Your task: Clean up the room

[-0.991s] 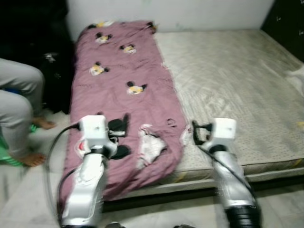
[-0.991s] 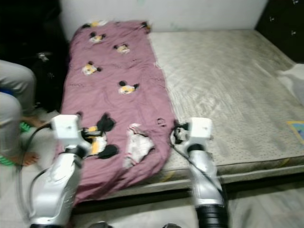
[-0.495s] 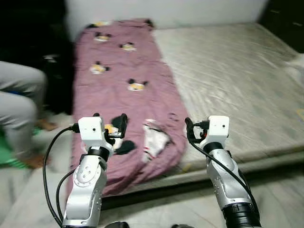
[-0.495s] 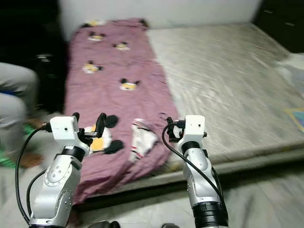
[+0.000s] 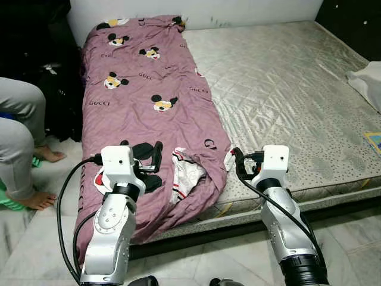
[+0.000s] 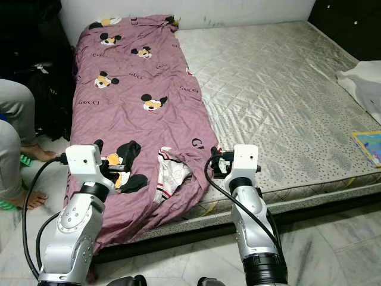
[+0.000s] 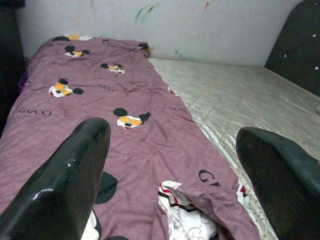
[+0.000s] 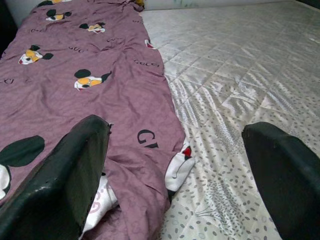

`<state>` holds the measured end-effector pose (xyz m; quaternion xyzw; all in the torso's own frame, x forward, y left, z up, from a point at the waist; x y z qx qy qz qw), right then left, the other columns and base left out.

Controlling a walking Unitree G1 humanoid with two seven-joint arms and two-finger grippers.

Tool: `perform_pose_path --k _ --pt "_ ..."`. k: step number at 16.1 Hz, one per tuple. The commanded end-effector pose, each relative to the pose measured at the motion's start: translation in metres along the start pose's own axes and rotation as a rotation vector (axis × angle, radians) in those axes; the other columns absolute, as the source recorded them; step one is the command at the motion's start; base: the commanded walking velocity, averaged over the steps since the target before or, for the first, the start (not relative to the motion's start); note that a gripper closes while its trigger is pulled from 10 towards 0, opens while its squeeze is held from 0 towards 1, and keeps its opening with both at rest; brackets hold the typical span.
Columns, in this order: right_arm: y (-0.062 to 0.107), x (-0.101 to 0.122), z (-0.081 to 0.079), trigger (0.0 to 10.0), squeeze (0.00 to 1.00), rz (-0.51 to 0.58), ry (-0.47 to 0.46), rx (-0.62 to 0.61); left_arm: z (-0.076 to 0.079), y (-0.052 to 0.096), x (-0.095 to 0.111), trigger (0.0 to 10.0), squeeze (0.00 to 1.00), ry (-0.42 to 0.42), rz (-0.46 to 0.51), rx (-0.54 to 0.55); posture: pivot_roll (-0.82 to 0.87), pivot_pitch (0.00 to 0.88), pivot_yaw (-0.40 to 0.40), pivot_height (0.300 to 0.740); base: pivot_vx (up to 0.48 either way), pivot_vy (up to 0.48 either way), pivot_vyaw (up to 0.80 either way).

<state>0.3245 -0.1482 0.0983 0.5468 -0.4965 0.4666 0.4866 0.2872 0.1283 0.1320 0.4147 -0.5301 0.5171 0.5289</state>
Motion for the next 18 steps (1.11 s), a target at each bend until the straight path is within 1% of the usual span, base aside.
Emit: perform_pose_path --k 1,3,13,16,18 --pt "-0.0004 -0.0018 0.0006 10.0 0.00 -0.010 -0.005 -0.005 -0.0008 0.0000 0.0015 10.0 0.00 -0.006 0.008 0.002 -0.02 0.111 0.005 0.740 0.000 0.000 0.00" --pt "-0.0007 -0.0018 0.0005 10.0 0.00 -0.010 -0.004 -0.005 -0.0003 -0.0003 0.0019 10.0 0.00 -0.006 0.013 -0.003 -0.02 0.109 0.004 0.740 0.126 0.000 0.00" --pt "-0.0021 -0.0011 -0.0005 10.0 0.00 -0.006 -0.002 -0.005 -0.0012 -0.0016 0.0010 10.0 0.00 0.000 0.003 0.005 -0.02 0.104 0.007 0.740 0.000 0.000 0.00" --pt "-0.0023 -0.0013 -0.0007 10.0 0.00 -0.006 -0.004 -0.004 -0.0037 -0.0020 -0.0009 10.0 0.00 0.006 -0.010 0.029 -0.02 0.103 0.006 0.740 0.000 0.000 0.00" --pt "-0.0025 -0.0013 -0.0008 10.0 0.00 -0.006 -0.006 -0.005 -0.0039 -0.0024 -0.0006 10.0 0.00 0.005 -0.008 0.029 -0.02 0.104 0.008 0.740 0.000 0.351 0.00"
Point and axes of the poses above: a point about 5 cm out from each wrist's last joint towards the gripper, its own y axis pointing back from the gripper into the wrist, its own x axis along the axis of the wrist's last joint, z = x × y, the point moved 1 cm from there along -y, pointing out of the wrist towards the gripper, and after that the axes turned 3 degrees about -y, right-handed, at the moved point
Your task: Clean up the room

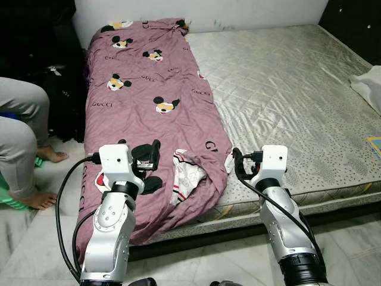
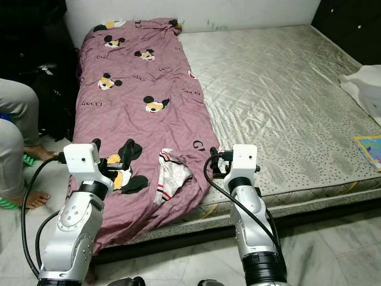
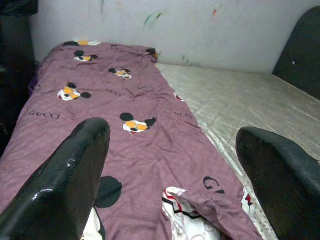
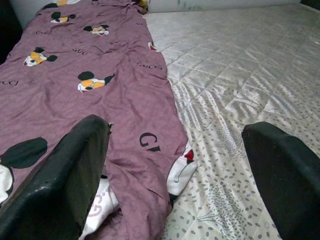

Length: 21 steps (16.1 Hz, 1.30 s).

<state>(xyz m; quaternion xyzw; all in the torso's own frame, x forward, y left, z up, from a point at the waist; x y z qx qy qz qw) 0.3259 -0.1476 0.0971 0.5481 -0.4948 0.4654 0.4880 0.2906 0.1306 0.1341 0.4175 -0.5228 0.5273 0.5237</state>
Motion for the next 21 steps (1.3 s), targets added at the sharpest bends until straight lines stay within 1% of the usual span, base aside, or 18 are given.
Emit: perform_pose_path --k 1,11,15,17,21 --pt "-0.0010 -0.0002 -0.0005 10.0 0.00 0.000 -0.006 -0.005 -0.0016 0.0008 -0.0028 10.0 0.00 0.001 -0.017 0.004 -0.02 0.104 0.008 0.740 0.000 0.480 0.00" --pt "-0.0012 -0.0009 -0.0002 10.0 0.00 -0.005 -0.001 -0.001 -0.0007 -0.0002 -0.0019 10.0 0.00 0.000 -0.010 0.007 -0.02 0.102 0.006 0.740 0.000 0.461 0.00" --pt "-0.0011 -0.0020 -0.0002 10.0 0.00 -0.009 0.003 0.003 0.0009 0.0005 0.0000 10.0 0.00 -0.005 0.006 -0.011 -0.02 0.099 0.004 0.740 0.000 0.000 0.00" --pt "-0.0012 -0.0027 -0.0003 10.0 0.00 -0.013 -0.001 0.000 0.0011 0.0007 0.0009 10.0 0.00 -0.007 0.015 -0.020 -0.02 0.097 0.004 0.740 0.000 0.000 -0.52" --pt "-0.0016 -0.0022 -0.0011 10.0 0.00 -0.011 -0.001 0.003 0.0013 0.0007 0.0017 10.0 0.00 -0.008 0.019 -0.027 -0.02 0.100 0.006 0.740 0.000 0.000 0.00"
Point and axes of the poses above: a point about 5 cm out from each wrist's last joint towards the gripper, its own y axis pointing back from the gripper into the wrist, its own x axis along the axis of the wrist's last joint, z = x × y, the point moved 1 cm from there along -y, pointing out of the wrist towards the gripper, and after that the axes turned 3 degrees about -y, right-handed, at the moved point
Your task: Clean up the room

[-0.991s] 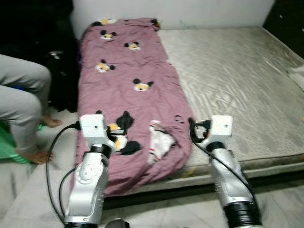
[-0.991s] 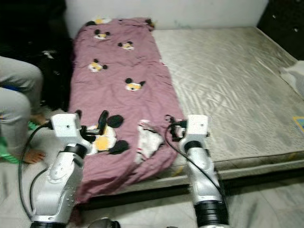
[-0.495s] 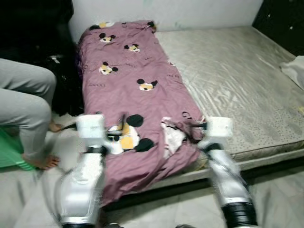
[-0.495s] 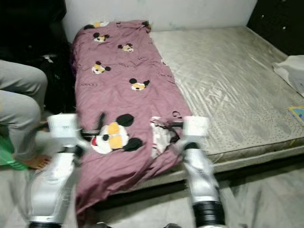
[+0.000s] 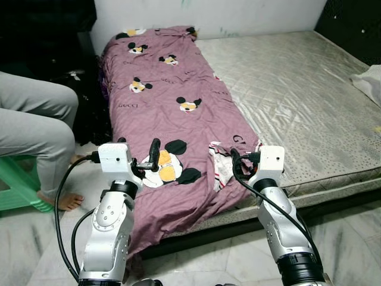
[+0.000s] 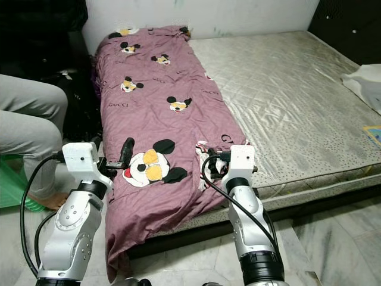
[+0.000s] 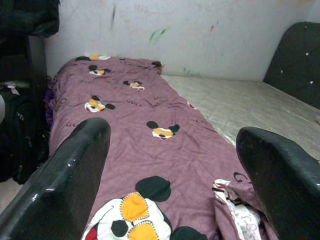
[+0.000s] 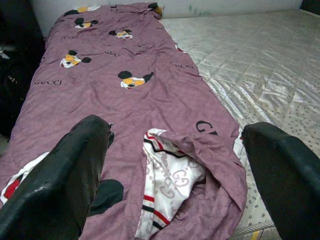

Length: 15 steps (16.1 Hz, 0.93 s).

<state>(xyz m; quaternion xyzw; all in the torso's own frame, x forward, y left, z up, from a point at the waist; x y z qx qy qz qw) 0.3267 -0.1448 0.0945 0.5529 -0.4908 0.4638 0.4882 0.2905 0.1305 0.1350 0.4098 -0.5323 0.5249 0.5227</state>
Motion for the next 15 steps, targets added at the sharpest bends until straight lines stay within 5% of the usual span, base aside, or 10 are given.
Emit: perform_pose_path --k 1,6,15 --pt "-0.0005 0.0006 0.0014 10.0 0.00 0.000 0.001 -0.004 0.0012 0.0007 0.0008 10.0 0.00 -0.002 0.005 -0.009 -0.02 0.101 0.007 0.740 0.000 0.000 0.00" --pt "-0.0007 0.0009 0.0015 10.0 0.00 0.000 -0.002 -0.006 0.0016 0.0008 0.0004 10.0 0.00 -0.002 0.004 -0.013 -0.02 0.104 0.006 0.740 0.000 0.000 0.00" --pt "-0.0008 0.0025 0.0020 10.0 0.00 0.012 -0.006 -0.015 0.0019 0.0008 -0.0002 10.0 0.00 -0.003 0.001 -0.020 -0.02 0.106 0.010 0.740 0.280 0.000 0.00"
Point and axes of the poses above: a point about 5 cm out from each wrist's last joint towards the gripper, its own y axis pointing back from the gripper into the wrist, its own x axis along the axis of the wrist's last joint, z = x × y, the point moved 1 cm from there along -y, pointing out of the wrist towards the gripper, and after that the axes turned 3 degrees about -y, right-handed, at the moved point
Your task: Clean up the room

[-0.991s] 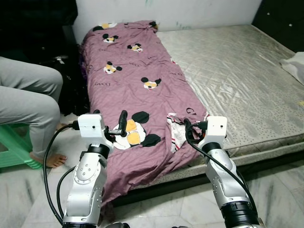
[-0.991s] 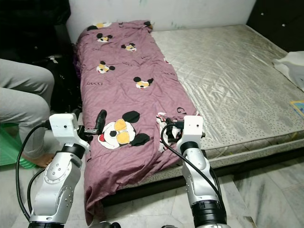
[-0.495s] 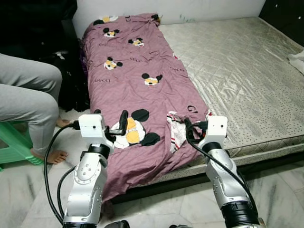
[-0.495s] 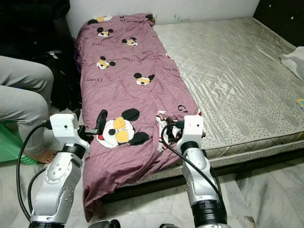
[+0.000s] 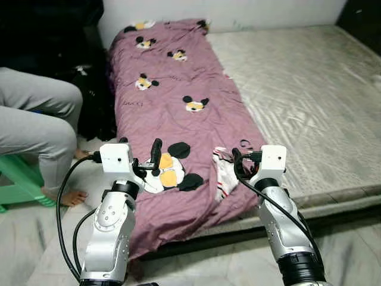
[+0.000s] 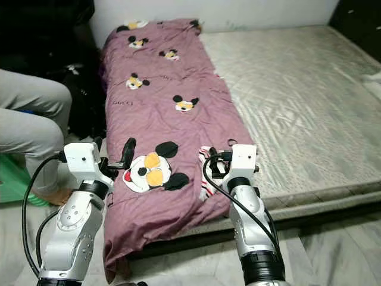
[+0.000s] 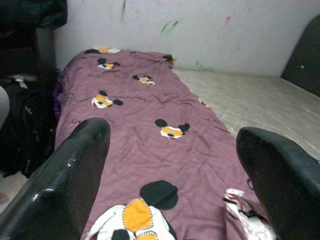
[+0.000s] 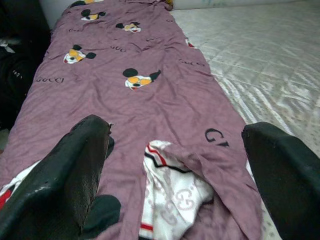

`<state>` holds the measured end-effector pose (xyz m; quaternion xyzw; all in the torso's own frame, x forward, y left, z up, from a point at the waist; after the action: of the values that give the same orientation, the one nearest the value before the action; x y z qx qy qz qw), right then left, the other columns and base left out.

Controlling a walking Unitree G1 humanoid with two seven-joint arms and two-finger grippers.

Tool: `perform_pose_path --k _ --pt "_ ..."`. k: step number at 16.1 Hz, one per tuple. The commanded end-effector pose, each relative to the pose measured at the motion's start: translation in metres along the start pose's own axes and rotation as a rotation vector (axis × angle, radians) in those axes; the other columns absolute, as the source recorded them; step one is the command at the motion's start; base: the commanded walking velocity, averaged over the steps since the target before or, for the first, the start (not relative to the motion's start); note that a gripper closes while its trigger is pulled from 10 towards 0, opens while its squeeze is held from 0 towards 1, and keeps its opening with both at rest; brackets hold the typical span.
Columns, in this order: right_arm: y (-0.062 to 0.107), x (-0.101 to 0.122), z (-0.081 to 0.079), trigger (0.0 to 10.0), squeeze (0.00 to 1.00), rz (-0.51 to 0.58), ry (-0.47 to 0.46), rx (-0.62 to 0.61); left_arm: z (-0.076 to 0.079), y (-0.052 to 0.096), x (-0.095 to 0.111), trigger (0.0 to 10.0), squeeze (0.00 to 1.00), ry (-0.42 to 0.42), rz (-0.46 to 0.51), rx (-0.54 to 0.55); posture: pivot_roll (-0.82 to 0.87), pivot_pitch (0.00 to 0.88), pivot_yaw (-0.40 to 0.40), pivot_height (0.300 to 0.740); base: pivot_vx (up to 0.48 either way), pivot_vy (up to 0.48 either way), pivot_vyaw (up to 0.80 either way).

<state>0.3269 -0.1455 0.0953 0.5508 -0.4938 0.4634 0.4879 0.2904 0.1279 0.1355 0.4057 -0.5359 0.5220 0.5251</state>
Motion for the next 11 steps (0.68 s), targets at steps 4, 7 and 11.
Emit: perform_pose_path --k 4,7,11 --pt "-0.0005 0.0015 0.0015 10.0 0.00 0.007 -0.005 -0.012 -0.0005 0.0013 -0.0006 10.0 0.00 -0.005 -0.002 -0.007 -0.02 0.106 0.010 0.740 0.319 0.000 0.00" --pt "-0.0008 0.0015 0.0016 10.0 0.00 0.007 -0.004 -0.010 -0.0006 0.0010 -0.0034 10.0 0.00 -0.005 -0.021 -0.001 -0.02 0.107 0.008 0.740 0.000 0.000 0.00" --pt "-0.0010 0.0018 0.0015 10.0 0.00 0.009 -0.004 -0.011 -0.0021 0.0008 -0.0036 10.0 0.00 -0.015 -0.026 0.013 -0.02 0.107 0.008 0.740 0.000 0.000 0.00"
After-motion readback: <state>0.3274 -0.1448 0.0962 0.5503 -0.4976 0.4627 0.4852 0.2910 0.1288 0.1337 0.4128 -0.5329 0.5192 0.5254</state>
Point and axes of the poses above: a point about 5 cm out from each wrist's last joint towards the gripper, its own y axis pointing back from the gripper into the wrist, its own x axis along the axis of the wrist's last joint, z = x × y, the point moved 1 cm from there along -y, pointing out of the wrist towards the gripper, and after that the axes turned 3 degrees about -y, right-handed, at the moved point
